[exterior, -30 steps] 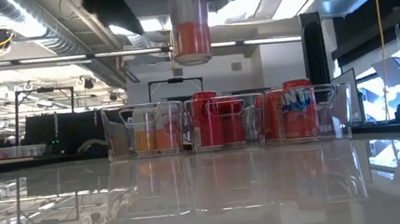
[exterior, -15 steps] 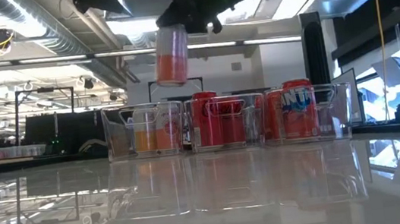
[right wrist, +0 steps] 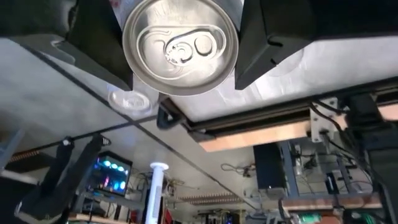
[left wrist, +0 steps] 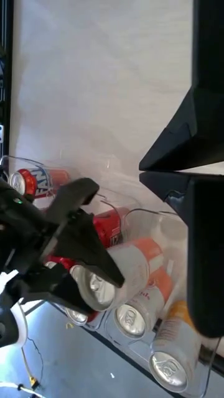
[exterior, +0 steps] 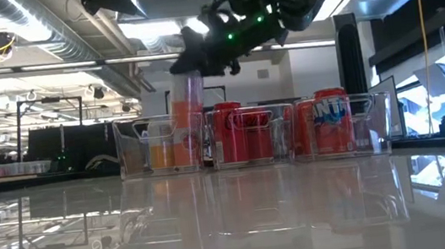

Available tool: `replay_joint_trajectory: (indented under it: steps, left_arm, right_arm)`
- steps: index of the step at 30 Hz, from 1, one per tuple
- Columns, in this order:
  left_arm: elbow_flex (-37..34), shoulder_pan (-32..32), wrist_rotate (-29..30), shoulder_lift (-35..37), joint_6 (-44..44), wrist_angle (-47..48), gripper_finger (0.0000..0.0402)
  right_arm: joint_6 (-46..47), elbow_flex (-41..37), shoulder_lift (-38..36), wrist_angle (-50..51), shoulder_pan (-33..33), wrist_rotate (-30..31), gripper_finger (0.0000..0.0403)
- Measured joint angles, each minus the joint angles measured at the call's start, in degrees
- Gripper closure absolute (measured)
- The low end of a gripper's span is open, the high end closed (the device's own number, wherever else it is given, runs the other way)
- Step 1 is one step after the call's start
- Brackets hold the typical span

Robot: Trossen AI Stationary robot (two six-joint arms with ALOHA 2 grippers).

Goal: Sort soda cans
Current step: Put the top yellow-white soda can into the left transparent bin, then put the yellow-white soda can into the left transparent bin

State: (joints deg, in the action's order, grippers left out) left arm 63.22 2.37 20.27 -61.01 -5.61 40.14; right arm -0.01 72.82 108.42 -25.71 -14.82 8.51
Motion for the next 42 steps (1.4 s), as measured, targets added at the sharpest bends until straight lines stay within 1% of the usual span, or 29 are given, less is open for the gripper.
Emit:
replay_joint_trajectory:
  steps: [5, 14, 26, 29, 33, 36, 39, 42]
  left_arm:
    - [0.0, 0.0, 0.0, 0.0, 0.0, 0.0, 0.0399]
    - [0.0, 0.0, 0.0, 0.0, 1.0, 0.0, 0.0399]
    - [0.0, 0.0, 0.0, 0.0, 1.2, 0.0, 0.0397]
    - [0.0, 0.0, -0.1, 0.0, 1.2, 0.0, 0.0400]
    - [0.0, 0.0, -0.1, 0.0, 1.1, 0.0, 0.0397]
    - [0.0, 0.0, -0.1, 0.0, 1.1, 0.0, 0.0398]
    - [0.0, 0.0, -0.1, 0.0, 1.1, 0.0, 0.0400]
    - [0.0, 0.0, -0.1, 0.0, 1.1, 0.1, 0.0398]
  right_arm:
    - [2.4, 0.0, 2.1, 1.9, 0.1, -0.2, 0.0159]
    - [5.5, 0.0, 6.4, 2.2, 0.2, -1.3, 0.0158]
    - [5.6, 0.2, 7.5, 0.8, 0.2, -1.6, 0.0153]
    - [6.5, 0.1, 7.7, -0.2, 0.2, -1.6, 0.0135]
    - [9.7, 0.9, 7.7, 0.4, 0.2, -2.1, 0.0094]
    - [10.2, 1.1, 7.7, 0.4, 0.2, -1.8, 0.0068]
    - [10.2, 1.1, 7.7, 0.4, 0.2, -1.6, 0.0051]
    - [9.2, 1.0, 6.0, 2.9, 0.2, -1.6, 0.0046]
